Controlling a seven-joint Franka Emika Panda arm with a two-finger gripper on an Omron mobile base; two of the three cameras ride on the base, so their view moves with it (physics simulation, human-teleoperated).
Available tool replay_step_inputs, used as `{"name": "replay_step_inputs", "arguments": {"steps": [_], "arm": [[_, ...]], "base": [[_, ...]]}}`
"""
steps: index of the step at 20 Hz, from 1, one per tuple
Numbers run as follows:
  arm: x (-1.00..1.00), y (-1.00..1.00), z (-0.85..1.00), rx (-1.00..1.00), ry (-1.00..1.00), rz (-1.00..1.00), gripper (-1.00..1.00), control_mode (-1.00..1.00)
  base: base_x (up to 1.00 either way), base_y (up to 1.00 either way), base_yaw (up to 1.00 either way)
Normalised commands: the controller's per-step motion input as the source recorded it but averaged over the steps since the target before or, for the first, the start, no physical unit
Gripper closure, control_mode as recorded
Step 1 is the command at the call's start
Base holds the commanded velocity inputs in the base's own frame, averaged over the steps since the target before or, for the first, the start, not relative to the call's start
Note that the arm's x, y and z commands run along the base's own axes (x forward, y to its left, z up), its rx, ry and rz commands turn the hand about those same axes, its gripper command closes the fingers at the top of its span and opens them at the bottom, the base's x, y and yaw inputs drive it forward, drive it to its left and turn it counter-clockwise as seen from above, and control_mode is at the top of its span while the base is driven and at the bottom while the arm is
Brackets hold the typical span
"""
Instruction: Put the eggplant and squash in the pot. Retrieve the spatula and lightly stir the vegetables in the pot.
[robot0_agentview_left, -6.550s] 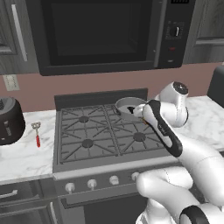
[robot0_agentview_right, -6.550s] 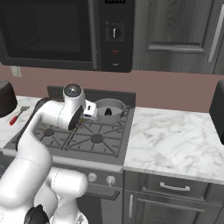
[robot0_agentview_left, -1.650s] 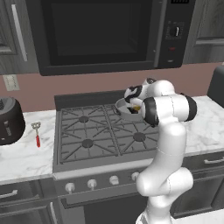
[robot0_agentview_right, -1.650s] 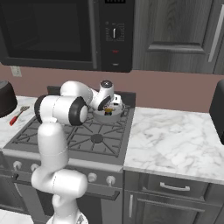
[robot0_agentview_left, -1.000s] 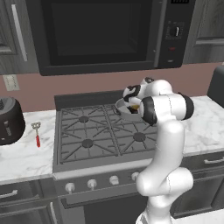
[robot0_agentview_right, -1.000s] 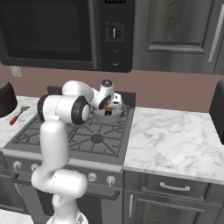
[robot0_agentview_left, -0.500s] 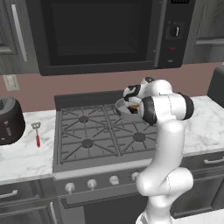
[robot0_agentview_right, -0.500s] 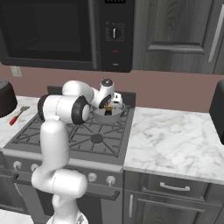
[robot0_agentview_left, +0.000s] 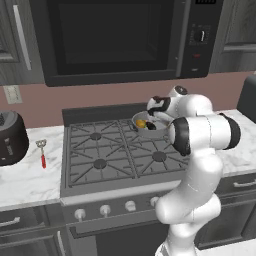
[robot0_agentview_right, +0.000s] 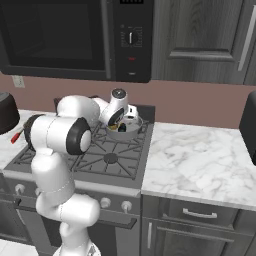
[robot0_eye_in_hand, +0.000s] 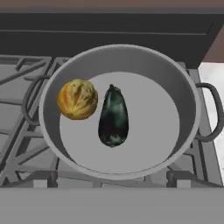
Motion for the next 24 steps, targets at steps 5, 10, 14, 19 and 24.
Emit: {"name": "replay_step_inputs", "arguments": {"steps": [5,10,14,19,24], "arm": [[-0.81,0.08,0.26,0.0,-0.01,0.0,-1.0,-1.0],[-0.6,0.48,0.63,0.0,-0.02,0.01,-1.0,-1.0],[-0.25,0.94,0.32,0.0,-0.03,0.05,-1.0,-1.0],[-0.2,1.0,0.09,0.0,0.0,0.06,-1.0,-1.0],[-0.3,1.0,0.06,-0.01,0.09,0.08,-1.0,-1.0]], "base": [[0.0,0.0,0.0],[0.0,0.0,0.0],[0.0,0.0,0.0],[0.0,0.0,0.0],[0.0,0.0,0.0]]}}
